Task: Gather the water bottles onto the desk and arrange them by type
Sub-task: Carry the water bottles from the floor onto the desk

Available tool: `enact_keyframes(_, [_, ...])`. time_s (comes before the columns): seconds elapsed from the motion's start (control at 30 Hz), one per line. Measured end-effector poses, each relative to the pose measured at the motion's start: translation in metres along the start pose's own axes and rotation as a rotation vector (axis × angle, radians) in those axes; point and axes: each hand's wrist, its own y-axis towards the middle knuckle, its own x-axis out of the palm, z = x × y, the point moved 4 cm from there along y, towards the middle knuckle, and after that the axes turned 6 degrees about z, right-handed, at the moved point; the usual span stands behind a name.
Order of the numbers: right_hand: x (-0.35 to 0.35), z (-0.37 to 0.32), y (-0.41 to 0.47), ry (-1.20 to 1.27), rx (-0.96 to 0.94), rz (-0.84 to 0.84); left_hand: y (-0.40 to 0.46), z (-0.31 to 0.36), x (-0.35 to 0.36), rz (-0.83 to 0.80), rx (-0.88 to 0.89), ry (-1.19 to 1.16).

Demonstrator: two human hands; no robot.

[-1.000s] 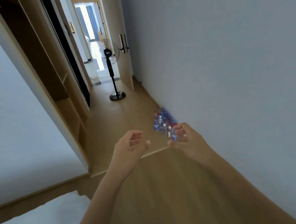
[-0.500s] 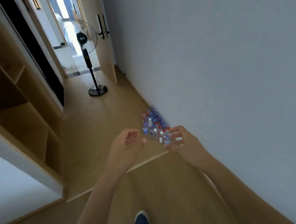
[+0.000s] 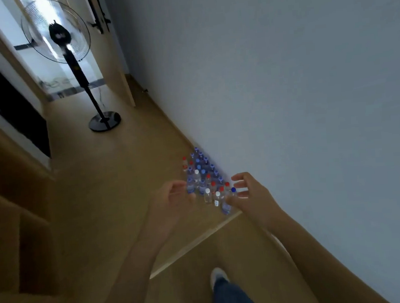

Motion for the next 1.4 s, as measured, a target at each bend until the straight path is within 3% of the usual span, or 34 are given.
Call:
enact_keyframes(0.4, [0.05, 0.015, 0.285, 0.035, 0.112, -0.008, 0.257, -0.055, 0.057, -0.025, -0.159, 0.122])
enact_keyframes(0.63, [0.081, 0.069, 0.383, 0.051, 0.348, -0.023, 0.362, -0.113, 0.096, -0.133, -0.286, 0.137])
enact_keyframes(1.07, [0.197, 0.203, 0.475, 0.119, 0.788, 0.291, 0.496, -0.291, 0.149, -0.311, -0.423, 0.263])
enact_keyframes(1.4, [0.288, 0.303, 0.507, 0.177, 1.001, 0.625, 0.562, -0.429, 0.17, -0.589, -0.234, 0.403])
